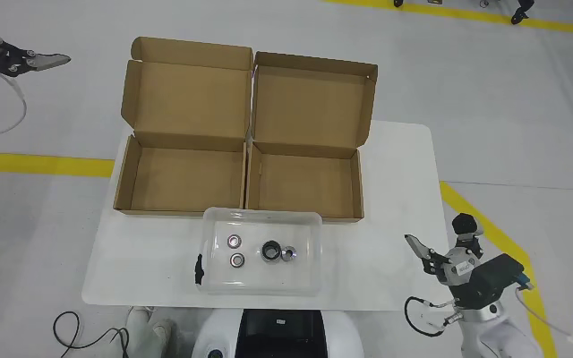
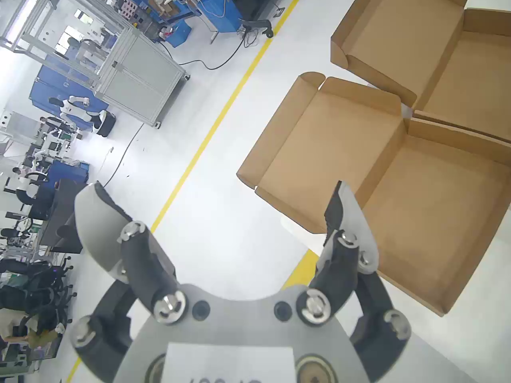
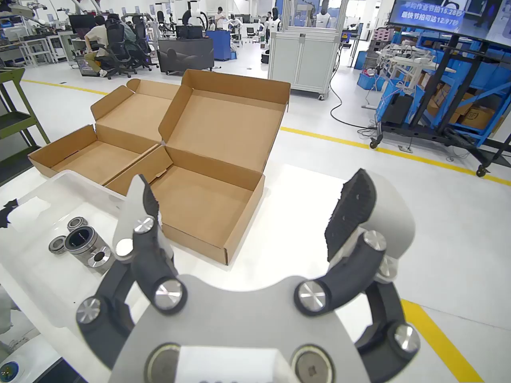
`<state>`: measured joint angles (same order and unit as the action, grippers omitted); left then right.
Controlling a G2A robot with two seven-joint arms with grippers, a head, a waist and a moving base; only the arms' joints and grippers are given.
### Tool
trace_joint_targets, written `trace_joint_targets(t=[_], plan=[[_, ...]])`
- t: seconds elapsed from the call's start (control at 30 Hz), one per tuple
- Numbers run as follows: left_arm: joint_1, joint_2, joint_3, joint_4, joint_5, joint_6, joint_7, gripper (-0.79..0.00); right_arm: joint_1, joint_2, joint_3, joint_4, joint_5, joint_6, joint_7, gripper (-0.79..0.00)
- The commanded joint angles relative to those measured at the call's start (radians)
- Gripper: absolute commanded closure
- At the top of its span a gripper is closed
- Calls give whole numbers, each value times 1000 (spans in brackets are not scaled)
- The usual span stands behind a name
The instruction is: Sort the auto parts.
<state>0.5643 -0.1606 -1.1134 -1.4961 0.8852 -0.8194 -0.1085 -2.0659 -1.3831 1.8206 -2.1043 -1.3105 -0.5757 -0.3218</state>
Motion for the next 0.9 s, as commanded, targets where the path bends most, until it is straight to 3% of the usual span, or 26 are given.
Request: trace_joint_targets(t=[0.0,0.3,0.87], plan=[[0,0,0,0,0,0,0,-784,0,0,0,0,0,0,0,-785],[0,0,0,0,0,0,0,-785,26,3,-20,-1,-7,-8,33,-785],[0,0,0,0,0,0,0,-785,356,24,-332,121,-56,-206,339,-785]])
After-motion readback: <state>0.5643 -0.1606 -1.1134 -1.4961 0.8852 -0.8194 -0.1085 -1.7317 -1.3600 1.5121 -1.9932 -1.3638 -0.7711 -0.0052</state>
